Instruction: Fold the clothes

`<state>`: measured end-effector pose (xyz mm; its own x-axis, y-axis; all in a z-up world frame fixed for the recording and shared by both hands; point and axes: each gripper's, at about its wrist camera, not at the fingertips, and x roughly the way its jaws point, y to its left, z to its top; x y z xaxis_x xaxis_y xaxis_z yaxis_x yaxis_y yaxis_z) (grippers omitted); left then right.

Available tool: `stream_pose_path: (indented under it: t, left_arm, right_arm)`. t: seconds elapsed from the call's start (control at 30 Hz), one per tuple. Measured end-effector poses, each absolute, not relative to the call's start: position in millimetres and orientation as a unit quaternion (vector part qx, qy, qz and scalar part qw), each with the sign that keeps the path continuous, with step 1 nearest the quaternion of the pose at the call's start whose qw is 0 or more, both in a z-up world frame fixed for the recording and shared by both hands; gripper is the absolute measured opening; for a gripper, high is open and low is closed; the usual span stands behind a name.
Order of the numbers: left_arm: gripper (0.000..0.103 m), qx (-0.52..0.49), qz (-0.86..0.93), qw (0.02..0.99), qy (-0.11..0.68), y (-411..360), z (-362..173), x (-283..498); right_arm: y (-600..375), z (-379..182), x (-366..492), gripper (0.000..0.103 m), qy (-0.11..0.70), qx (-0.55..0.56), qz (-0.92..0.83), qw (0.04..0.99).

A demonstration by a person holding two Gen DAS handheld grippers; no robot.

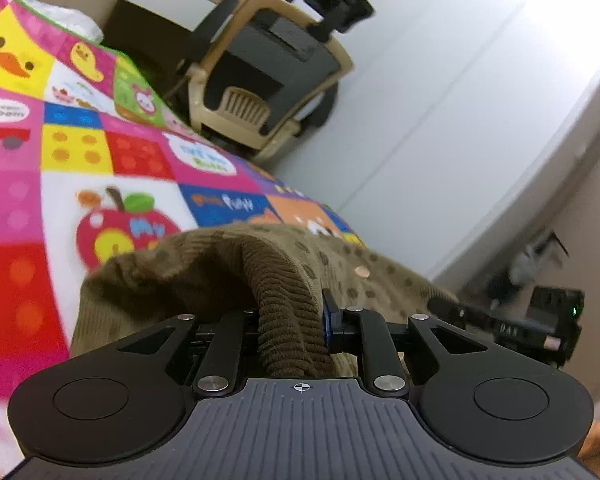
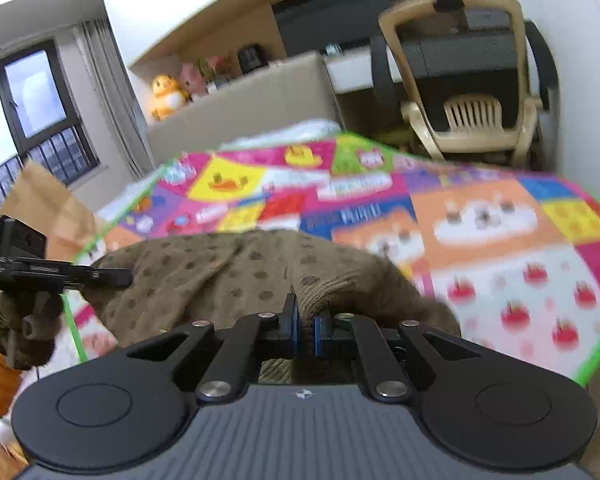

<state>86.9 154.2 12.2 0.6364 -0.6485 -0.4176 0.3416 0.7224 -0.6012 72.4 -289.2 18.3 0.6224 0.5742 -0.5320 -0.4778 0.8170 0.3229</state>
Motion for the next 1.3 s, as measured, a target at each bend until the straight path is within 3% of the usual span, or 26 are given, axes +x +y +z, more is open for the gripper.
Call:
stream_pose_path:
  t: [0.13, 0.2, 0.3, 0.37, 0.47, 0.63, 0.83, 1.0, 1.3]
  left_arm:
    - [0.036, -0.223, -0.270, 0.860, 0.371, 153.3, -27.8, 53.9]
    - [0.040, -0.225, -0.254, 0.853, 0.397, 156.9, -43.6, 44.3]
    - [0.059, -0.240, -0.245, 0.857, 0.385, 171.4, -38.7, 47.4]
    - [0.078, -0.252, -0.242, 0.861, 0.369, 182.0, -30.6, 52.8]
    - [0.089, -0.273, -0.241, 0.862, 0.353, 190.6, -22.4, 70.5]
    - [0.091, -0.287, -0.243, 0.832, 0.409, 166.6, -49.2, 125.5]
    - [0.091, -0.285, -0.259, 0.830, 0.403, 161.8, -46.3, 178.7]
    - [0.083, -0.249, -0.203, 0.867, 0.380, 173.0, -33.3, 236.7]
    - [0.087, -0.216, -0.135, 0.893, 0.371, 208.2, -27.7, 231.8]
  right_arm:
    - [-294.5, -21.2, 63.9, 0.019, 0.373, 0.065, 0.269, 0.886]
    - [-304.2, -19.0, 64.6, 0.044, 0.364, 0.082, 0.267, 0.888]
    - [-316.4, -5.9, 76.9, 0.061, 0.336, 0.113, 0.268, 0.896]
    - [-318.8, 1.9, 97.2, 0.069, 0.328, 0.148, 0.280, 0.890]
    - [-310.9, -7.2, 134.4, 0.074, 0.364, 0.188, 0.287, 0.866]
    - [-281.9, -44.4, 184.1, 0.074, 0.448, 0.226, 0.308, 0.808]
    - [-250.2, -33.0, 238.1, 0.073, 0.414, 0.205, 0.318, 0.828]
    - [-234.9, -26.8, 284.6, 0.072, 0.398, 0.162, 0.282, 0.858]
    - [-252.0, 2.5, 243.9, 0.076, 0.340, 0.042, 0.216, 0.914]
